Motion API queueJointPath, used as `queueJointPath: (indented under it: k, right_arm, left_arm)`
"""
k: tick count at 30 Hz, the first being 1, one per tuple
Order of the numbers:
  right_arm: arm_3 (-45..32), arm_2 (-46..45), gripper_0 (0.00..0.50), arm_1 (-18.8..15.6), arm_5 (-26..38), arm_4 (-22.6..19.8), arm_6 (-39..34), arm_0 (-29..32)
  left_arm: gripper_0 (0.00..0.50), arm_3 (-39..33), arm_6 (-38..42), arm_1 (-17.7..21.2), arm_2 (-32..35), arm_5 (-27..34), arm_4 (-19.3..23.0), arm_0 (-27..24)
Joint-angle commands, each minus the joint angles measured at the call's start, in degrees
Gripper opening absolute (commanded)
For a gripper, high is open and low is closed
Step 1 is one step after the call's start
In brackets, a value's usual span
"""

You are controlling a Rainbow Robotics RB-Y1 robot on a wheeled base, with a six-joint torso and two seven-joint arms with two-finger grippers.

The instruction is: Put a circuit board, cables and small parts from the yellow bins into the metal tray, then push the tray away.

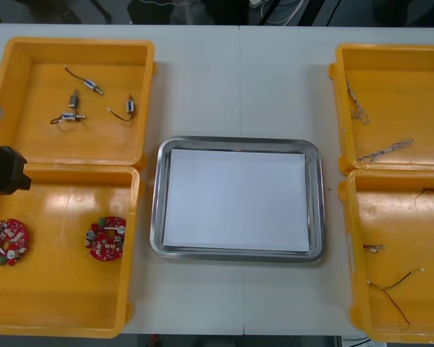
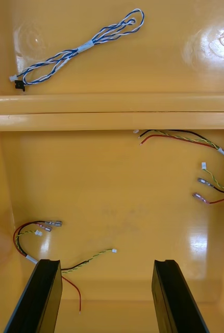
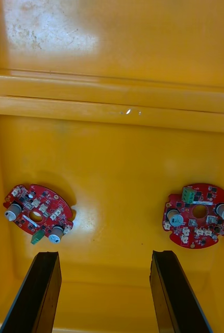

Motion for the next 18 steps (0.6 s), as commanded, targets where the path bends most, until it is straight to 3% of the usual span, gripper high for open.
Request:
queueJointPath:
  k: [1, 18]
  right_arm:
    - [-0.3, -1.5, 0.5, 0.4, 0.2, -0.5, -1.4, 0.8]
    - [-0.3, -1.5, 0.5, 0.4, 0.2, -0.5, -1.4, 0.8]
  left_arm:
    - [0.5, -1.5, -4.1, 2.5, 1.8, 0.4, -0.2, 0.9]
    - [0.5, -1.5, -4.1, 2.5, 1.8, 0.4, -0.2, 0.9]
